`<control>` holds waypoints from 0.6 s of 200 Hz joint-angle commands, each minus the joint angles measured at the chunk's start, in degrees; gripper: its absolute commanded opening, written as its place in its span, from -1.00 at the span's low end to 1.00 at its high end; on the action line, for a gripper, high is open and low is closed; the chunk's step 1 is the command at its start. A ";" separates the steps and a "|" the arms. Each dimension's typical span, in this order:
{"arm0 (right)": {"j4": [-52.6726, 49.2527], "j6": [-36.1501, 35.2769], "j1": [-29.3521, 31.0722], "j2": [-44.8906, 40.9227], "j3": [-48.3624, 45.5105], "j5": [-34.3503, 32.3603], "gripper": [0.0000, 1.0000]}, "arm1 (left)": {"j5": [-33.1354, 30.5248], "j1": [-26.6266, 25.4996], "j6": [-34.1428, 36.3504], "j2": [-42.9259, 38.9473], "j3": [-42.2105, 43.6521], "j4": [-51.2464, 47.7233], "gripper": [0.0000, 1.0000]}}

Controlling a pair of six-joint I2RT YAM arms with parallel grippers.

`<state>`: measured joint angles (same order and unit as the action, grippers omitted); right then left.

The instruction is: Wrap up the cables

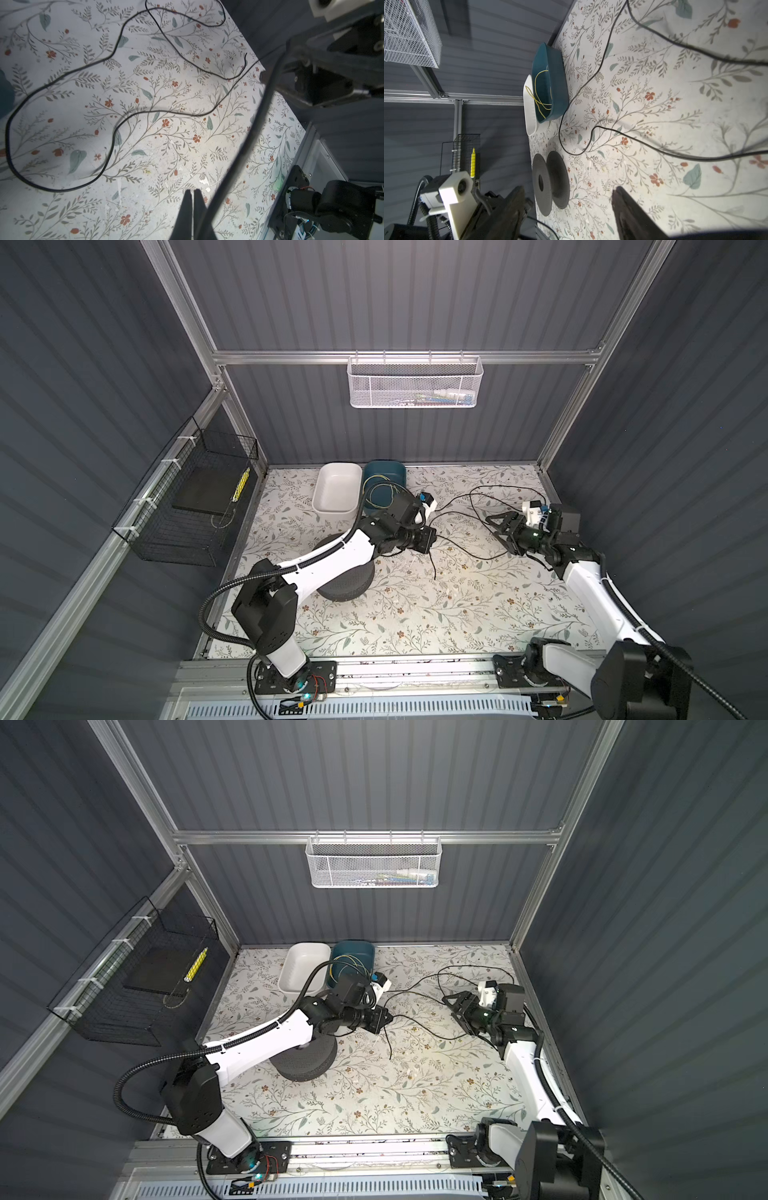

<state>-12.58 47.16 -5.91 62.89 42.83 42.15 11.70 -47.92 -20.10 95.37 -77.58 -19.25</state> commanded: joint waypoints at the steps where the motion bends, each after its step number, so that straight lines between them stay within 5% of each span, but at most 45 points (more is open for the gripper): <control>1: -3.90 0.73 -0.02 -2.36 0.48 5.43 0.42 | -0.78 0.19 1.20 3.72 -5.23 -6.14 -1.00; 79: 4.67 9.27 13.04 -2.30 3.64 -1.00 0.47 | 3.82 0.17 3.14 6.54 -7.49 -4.38 -1.00; 120: 7.80 11.36 7.78 2.82 3.05 -2.15 0.55 | -4.57 0.40 3.84 2.23 -4.00 -5.15 -1.00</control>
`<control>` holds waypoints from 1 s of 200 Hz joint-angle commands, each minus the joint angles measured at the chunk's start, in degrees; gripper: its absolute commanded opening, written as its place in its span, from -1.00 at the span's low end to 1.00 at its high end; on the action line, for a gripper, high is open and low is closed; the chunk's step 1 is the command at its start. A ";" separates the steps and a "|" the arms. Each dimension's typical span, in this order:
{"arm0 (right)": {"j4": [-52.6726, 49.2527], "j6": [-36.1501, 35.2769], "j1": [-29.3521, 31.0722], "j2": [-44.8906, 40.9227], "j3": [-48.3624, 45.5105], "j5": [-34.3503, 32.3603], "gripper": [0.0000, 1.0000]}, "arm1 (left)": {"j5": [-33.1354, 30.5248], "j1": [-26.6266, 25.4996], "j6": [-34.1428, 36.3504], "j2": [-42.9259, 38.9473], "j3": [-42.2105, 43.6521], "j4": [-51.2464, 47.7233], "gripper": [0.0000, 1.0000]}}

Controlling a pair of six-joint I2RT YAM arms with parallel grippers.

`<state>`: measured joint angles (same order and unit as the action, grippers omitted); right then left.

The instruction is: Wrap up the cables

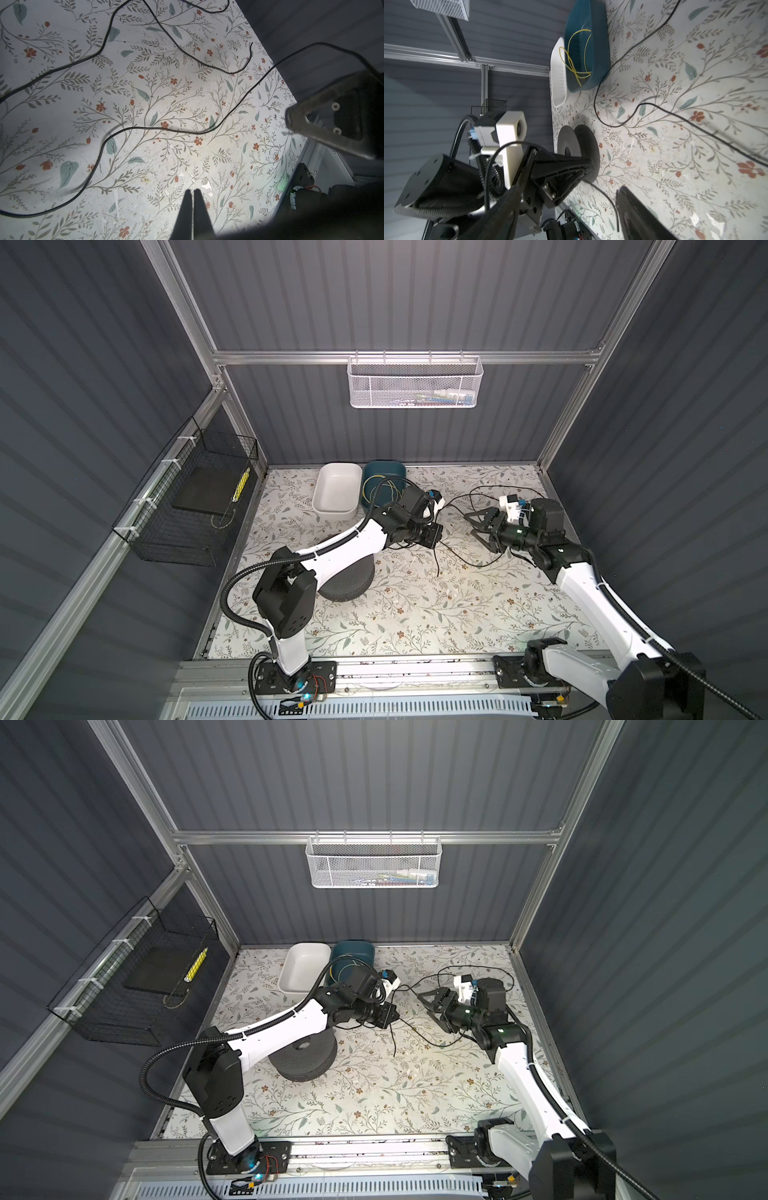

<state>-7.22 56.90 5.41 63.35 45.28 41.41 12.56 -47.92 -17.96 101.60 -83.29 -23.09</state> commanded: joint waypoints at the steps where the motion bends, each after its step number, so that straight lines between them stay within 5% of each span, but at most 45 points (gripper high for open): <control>1: 2.51 1.67 -3.77 2.38 0.47 -1.28 0.55 | -5.69 0.48 1.70 -4.15 1.71 -1.41 -1.00; 40: 6.60 4.41 -9.82 -1.60 -5.28 3.12 0.71 | -8.49 5.18 -0.58 -4.51 1.72 -2.03 -1.00; 103: 3.04 7.64 -9.54 -11.00 -9.08 7.55 0.78 | -4.58 7.44 -0.11 3.58 -3.10 0.00 -1.00; 153: 7.99 11.25 -7.29 -9.47 -8.57 13.33 0.83 | -4.91 7.94 0.45 2.82 -2.16 1.85 -1.00; 178: 2.46 4.83 -3.04 -8.38 -5.68 11.98 0.85 | -4.15 9.30 1.55 3.22 -4.58 0.48 -1.00; 200: 7.45 7.24 0.21 -7.57 -5.39 13.78 0.86 | -3.47 9.86 2.83 4.20 -6.73 -0.46 -1.00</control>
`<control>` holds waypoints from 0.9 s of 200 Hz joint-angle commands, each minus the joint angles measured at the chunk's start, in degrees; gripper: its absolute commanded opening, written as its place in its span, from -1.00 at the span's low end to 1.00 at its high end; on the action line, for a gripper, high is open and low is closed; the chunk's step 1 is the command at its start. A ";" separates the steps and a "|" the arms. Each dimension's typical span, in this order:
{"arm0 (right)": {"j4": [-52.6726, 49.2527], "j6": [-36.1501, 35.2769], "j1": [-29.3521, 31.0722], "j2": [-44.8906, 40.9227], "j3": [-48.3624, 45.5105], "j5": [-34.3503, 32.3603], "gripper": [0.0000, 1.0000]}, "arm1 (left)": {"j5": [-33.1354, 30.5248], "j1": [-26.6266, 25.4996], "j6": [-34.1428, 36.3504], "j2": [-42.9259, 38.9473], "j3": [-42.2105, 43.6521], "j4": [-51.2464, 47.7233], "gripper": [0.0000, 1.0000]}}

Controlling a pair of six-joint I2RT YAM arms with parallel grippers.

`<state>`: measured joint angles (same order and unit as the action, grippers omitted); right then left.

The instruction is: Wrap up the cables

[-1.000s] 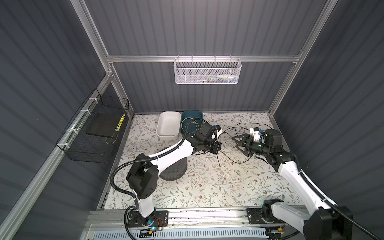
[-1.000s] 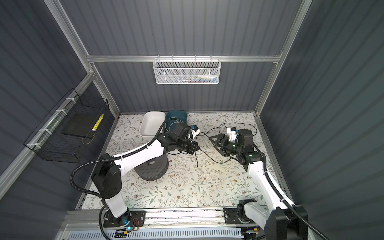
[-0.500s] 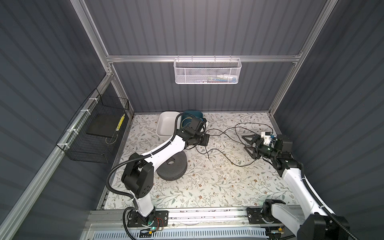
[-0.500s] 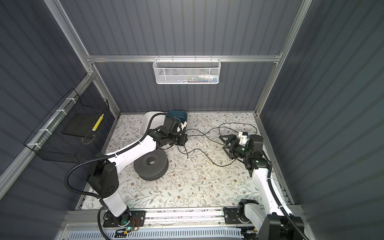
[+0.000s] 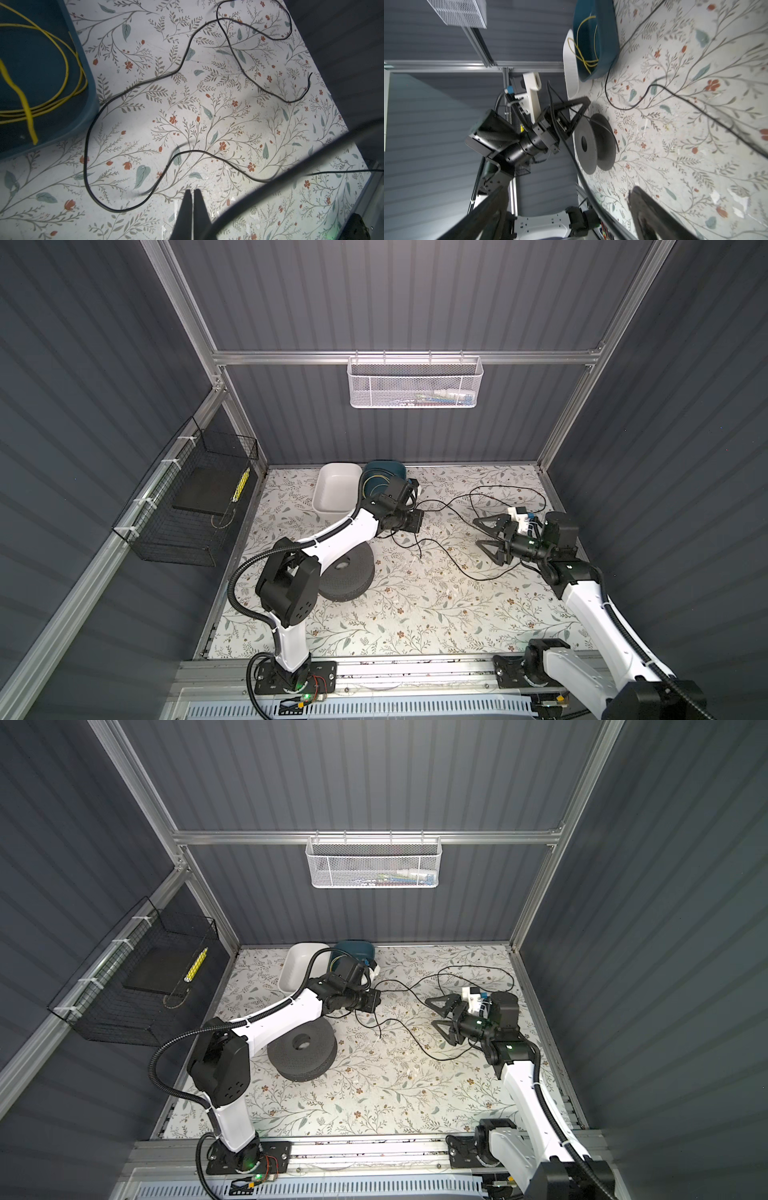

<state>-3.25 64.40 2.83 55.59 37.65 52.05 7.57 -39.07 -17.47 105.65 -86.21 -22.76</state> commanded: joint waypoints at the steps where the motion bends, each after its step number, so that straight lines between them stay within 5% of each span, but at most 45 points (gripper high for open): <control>1: 3.80 -0.12 2.88 0.21 2.25 3.18 0.86 | 1.54 1.06 2.35 0.21 -3.92 -0.79 -1.00; 43: 17.09 6.90 4.06 0.14 1.07 3.38 0.88 | 5.24 1.28 2.74 1.50 -5.81 -0.82 -1.00; 70: 10.44 2.39 7.19 2.50 5.56 -2.43 0.81 | 8.19 1.28 2.77 0.69 -4.39 0.63 -1.00; 124: 7.22 0.00 14.67 11.77 13.19 -21.90 0.01 | 14.68 1.19 2.53 -2.16 -0.34 2.16 -1.00; 180: 12.40 0.87 17.31 26.34 19.92 -22.50 -0.08 | 17.11 1.10 2.23 -6.25 3.81 3.57 -1.00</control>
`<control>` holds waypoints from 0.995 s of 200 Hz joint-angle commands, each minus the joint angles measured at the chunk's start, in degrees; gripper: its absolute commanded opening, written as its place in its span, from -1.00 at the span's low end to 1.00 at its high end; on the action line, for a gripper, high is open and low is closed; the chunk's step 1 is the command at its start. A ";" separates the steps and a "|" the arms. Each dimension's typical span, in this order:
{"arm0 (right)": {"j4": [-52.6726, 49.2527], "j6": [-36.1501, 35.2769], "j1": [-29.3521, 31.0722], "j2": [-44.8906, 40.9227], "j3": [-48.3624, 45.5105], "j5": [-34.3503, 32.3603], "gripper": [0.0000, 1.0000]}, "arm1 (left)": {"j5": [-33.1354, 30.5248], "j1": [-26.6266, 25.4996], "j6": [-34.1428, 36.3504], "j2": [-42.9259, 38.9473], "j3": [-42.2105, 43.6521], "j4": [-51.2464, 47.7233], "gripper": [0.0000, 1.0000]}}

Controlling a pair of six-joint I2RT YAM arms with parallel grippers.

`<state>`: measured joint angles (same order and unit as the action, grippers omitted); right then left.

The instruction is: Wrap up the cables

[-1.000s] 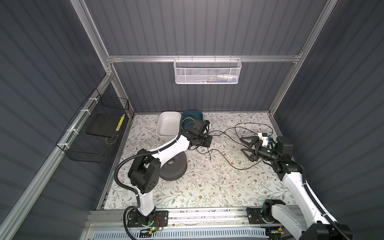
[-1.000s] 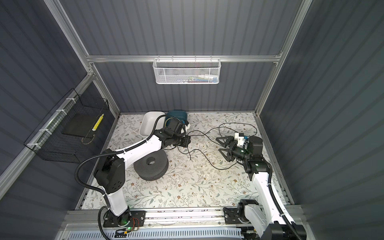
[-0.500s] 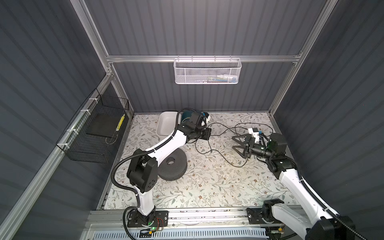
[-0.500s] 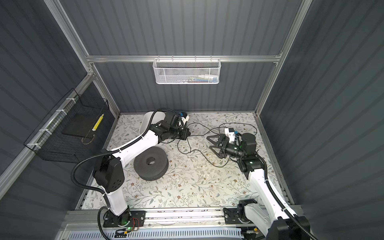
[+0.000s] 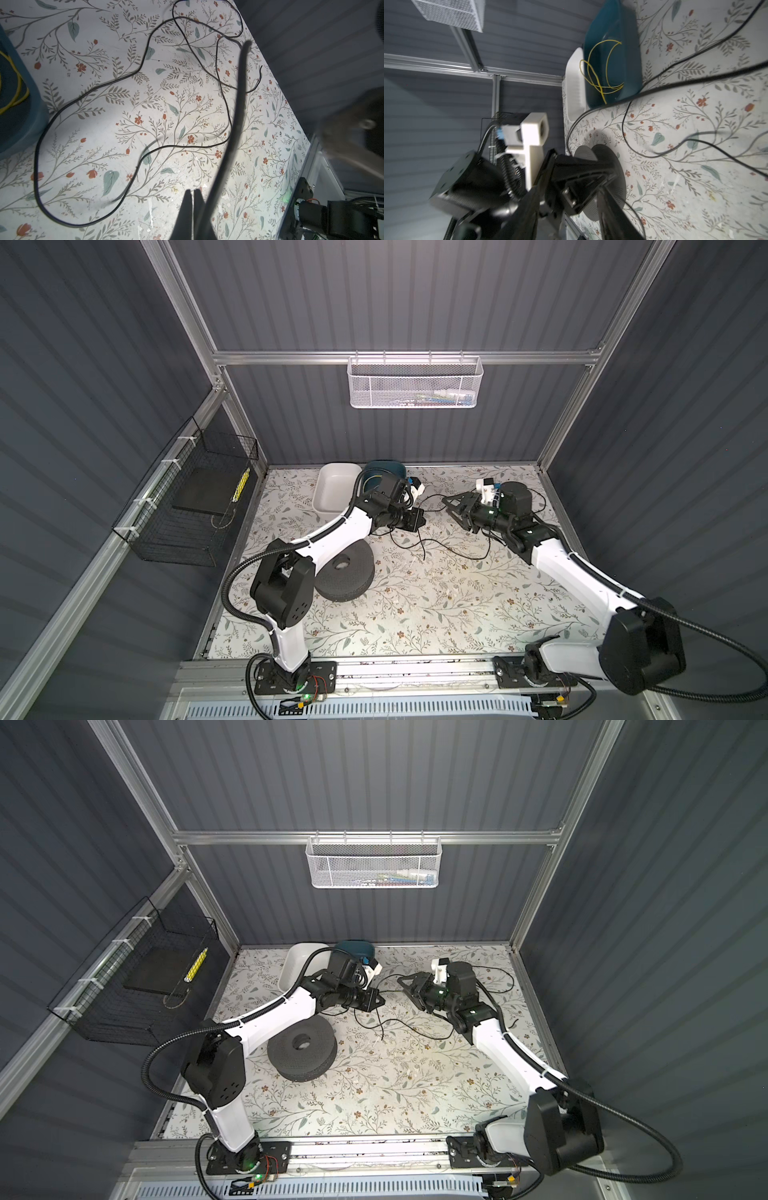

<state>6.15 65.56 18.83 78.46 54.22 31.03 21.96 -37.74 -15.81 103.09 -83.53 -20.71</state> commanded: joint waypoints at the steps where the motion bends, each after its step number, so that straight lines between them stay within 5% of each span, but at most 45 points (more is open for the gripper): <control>1: 3.08 -0.32 1.39 3.48 3.44 -1.42 -0.08 | 2.78 -0.23 0.54 -3.69 1.15 1.49 -1.00; 55: 9.06 -0.92 2.59 8.12 4.44 1.59 -0.05 | 4.66 -0.32 0.96 -3.73 1.96 1.01 -1.00; 145: 9.37 -4.71 3.02 2.34 0.38 4.02 -0.14 | 6.39 -0.32 0.59 -2.64 1.17 1.58 -1.00; 199: 12.42 -2.72 3.88 9.18 4.73 7.55 -0.15 | 7.26 -0.32 0.37 -3.19 1.34 1.46 -1.00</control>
<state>15.84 62.52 21.82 84.90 56.23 35.83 27.24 -37.82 -15.84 100.38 -81.89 -19.64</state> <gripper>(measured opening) 0.440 0.051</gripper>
